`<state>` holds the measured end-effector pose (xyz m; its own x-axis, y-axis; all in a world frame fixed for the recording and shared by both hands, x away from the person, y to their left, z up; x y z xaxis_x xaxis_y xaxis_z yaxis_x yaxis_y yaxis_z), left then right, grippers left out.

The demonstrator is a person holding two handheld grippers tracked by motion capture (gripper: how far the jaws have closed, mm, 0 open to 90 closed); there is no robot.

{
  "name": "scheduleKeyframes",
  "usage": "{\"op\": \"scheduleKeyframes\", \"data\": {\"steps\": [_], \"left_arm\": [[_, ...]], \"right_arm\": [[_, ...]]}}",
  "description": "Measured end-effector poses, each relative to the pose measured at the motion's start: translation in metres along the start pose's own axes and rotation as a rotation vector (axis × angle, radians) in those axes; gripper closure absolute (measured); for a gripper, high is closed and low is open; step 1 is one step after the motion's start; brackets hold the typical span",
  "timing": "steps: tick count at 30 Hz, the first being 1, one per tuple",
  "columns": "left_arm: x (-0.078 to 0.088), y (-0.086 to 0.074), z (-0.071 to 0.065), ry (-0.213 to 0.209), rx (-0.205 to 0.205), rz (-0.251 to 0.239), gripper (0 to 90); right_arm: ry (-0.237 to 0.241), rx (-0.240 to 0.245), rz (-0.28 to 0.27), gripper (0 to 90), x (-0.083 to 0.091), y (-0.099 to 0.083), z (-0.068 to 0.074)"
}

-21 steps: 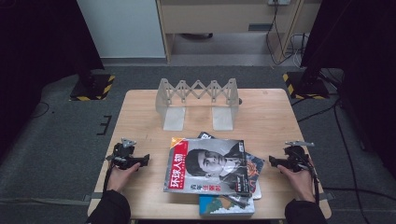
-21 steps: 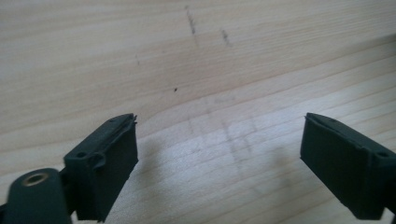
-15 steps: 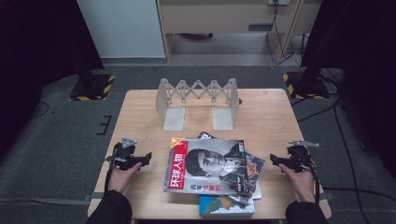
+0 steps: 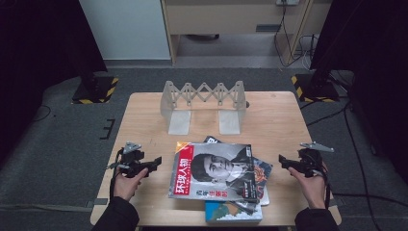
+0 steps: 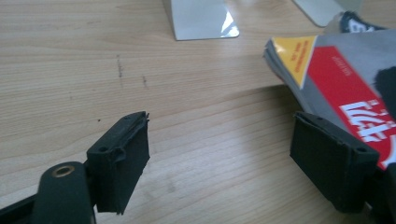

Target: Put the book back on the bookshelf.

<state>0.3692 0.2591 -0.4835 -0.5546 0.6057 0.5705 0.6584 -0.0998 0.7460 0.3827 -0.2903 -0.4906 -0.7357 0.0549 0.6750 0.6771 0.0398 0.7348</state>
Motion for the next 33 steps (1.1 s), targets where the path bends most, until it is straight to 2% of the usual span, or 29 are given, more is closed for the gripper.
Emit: {"op": "scheduleKeyframes", "data": {"steps": [1, 2, 3, 7, 11, 23, 33], "left_arm": [[0.003, 0.001, -0.004, -0.021, 0.001, -0.015, 19.6], [0.003, 0.001, -0.004, -0.021, 0.001, -0.015, 20.2], [0.005, 0.002, -0.009, -0.04, 0.015, -0.022, 20.9], [0.009, 0.003, -0.015, -0.071, 0.017, -0.036, 21.0], [0.008, 0.003, -0.025, -0.099, 0.006, -0.025, 21.3], [0.003, -0.003, -0.04, -0.14, -0.008, 0.002, 20.7], [0.0, -0.012, -0.048, -0.18, -0.002, 0.033, 20.9]], "right_arm": [[0.005, -0.004, -0.009, 7.5, 0.004, 0.001, 0.001], [0.005, -0.004, -0.009, 7.5, 0.004, 0.001, 0.001], [0.016, 0.0, -0.027, 7.7, 0.009, 0.002, 0.003], [0.035, 0.005, -0.049, 7.8, 0.018, 0.006, 0.008], [0.051, 0.015, -0.068, 7.9, 0.024, 0.008, 0.016], [0.108, 0.034, -0.102, 8.2, 0.038, 0.013, 0.037], [0.151, 0.048, -0.111, 8.3, 0.044, 0.014, 0.052]]}}
Point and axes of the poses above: each handheld gripper's, and its own axes: x roughly backward along the jaws, y roughly out of its top, z roughly to its left, the point moved 1 cm from there along -x, roughly forward along the jaws, and after that the axes turned 15 degrees about -y, right-handed, at the moved point
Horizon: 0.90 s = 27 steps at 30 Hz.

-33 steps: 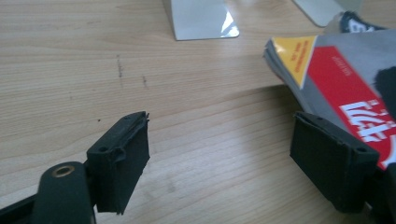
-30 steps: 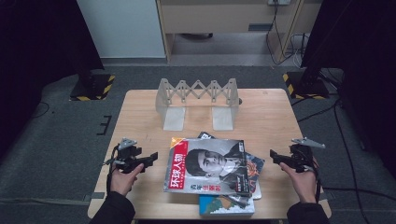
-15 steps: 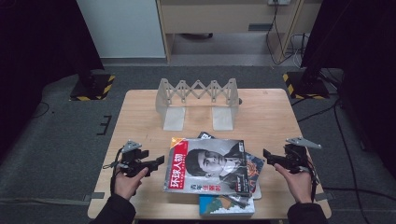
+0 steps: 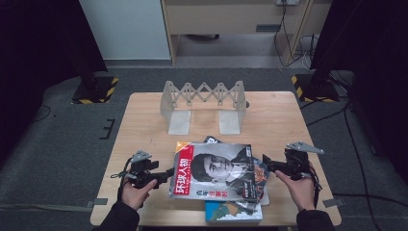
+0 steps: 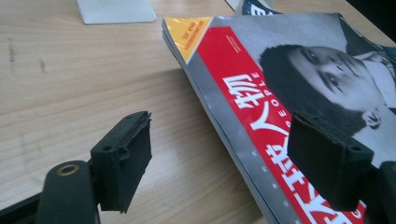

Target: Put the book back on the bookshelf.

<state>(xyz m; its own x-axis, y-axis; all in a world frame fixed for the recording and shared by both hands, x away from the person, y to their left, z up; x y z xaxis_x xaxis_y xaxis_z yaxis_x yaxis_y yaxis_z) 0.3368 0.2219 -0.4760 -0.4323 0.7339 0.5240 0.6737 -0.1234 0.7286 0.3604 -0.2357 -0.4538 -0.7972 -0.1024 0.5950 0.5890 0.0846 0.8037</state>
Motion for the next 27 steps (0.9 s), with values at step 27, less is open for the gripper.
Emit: {"op": "scheduleKeyframes", "data": {"steps": [27], "left_arm": [[-0.018, -0.024, -0.018, -0.079, 0.021, 0.117, 21.8]], "right_arm": [[0.113, 0.091, 0.041, 11.1, -0.008, -0.012, 0.049]]}}
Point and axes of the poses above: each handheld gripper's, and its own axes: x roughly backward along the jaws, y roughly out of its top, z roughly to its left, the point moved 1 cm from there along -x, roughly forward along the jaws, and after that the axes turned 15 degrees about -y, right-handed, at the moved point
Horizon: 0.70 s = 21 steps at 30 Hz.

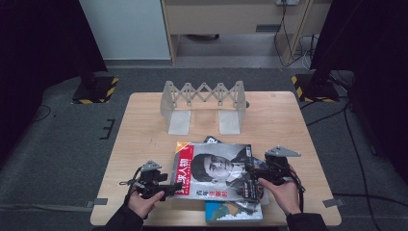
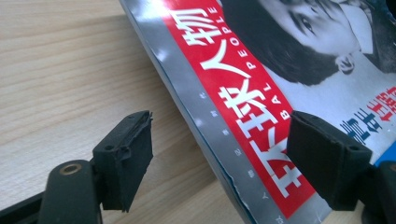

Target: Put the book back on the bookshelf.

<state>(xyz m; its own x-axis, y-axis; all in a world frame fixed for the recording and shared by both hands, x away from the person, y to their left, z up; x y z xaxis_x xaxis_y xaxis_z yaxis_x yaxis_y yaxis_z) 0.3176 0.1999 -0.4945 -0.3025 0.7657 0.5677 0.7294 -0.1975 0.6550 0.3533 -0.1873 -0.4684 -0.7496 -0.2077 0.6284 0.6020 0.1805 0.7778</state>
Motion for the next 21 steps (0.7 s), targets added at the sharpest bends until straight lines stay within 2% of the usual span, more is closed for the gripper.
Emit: {"op": "scheduleKeyframes", "data": {"steps": [11, 17, 21], "left_arm": [[-0.008, -0.003, -0.001, -0.065, 0.032, 0.025, 21.2], [-0.011, -0.005, -0.002, -0.099, 0.051, 0.036, 20.0], [-0.015, -0.005, -0.002, -0.123, 0.063, 0.045, 18.8]], "right_arm": [[0.059, 0.058, 0.042, 17.6, -0.014, -0.007, 0.021], [0.062, 0.036, 0.053, 19.6, -0.018, -0.01, 0.02], [0.063, 0.044, 0.059, 20.2, -0.019, -0.011, 0.021]]}}
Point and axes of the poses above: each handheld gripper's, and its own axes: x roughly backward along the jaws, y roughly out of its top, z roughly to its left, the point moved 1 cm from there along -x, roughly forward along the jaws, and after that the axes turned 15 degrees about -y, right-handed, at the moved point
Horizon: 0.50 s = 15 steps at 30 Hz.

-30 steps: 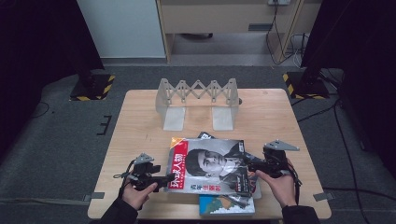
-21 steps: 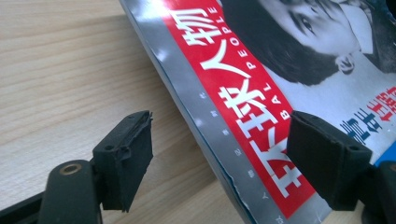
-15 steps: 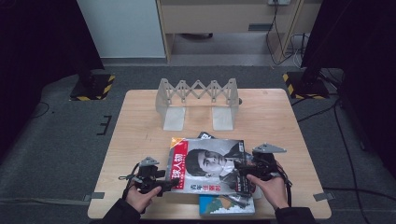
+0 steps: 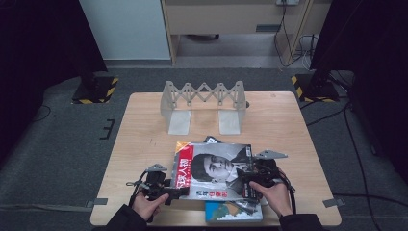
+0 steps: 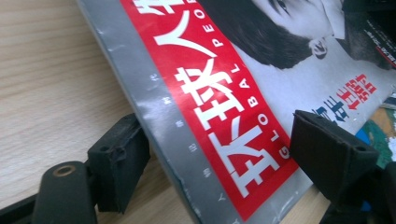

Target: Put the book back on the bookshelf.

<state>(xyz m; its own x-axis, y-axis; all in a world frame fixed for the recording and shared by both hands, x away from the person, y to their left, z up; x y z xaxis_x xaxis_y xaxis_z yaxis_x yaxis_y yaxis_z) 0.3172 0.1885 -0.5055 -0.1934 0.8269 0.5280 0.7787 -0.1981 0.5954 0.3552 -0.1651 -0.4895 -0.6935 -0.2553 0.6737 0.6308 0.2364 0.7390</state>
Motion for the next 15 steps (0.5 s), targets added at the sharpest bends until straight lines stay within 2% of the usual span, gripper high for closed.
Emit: {"op": "scheduleKeyframes", "data": {"steps": [5, 6, 7, 8, 10, 15], "left_arm": [[-0.0054, 0.0009, 0.0028, -0.043, 0.026, 0.012, 18.0], [-0.0074, 0.0012, 0.0043, -0.066, 0.044, 0.012, 18.1], [-0.0074, 0.0012, 0.0043, -0.066, 0.044, 0.012, 18.3], [-0.0079, 0.0013, 0.0053, -0.085, 0.061, 0.013, 18.5], [-0.0061, 0.0017, 0.0051, -0.097, 0.068, 0.008, 21.6], [0.0008, 0.0031, 0.0019, -0.088, 0.06, -0.013, 29.3]], "right_arm": [[-0.009, 0.01, -0.011, 21.2, -0.0006, -0.0002, 0.0008], [-0.013, 0.018, -0.012, 21.2, -0.0008, -0.0007, 0.0017], [-0.013, 0.018, -0.012, 21.2, -0.0008, -0.0007, 0.0017], [-0.016, 0.02, -0.014, 21.1, -0.0008, -0.0008, 0.0019], [-0.016, 0.024, -0.017, 21.2, -0.0009, -0.001, 0.0018], [-0.019, 0.025, -0.015, 21.1, -0.0008, -0.0014, 0.0024]]}}
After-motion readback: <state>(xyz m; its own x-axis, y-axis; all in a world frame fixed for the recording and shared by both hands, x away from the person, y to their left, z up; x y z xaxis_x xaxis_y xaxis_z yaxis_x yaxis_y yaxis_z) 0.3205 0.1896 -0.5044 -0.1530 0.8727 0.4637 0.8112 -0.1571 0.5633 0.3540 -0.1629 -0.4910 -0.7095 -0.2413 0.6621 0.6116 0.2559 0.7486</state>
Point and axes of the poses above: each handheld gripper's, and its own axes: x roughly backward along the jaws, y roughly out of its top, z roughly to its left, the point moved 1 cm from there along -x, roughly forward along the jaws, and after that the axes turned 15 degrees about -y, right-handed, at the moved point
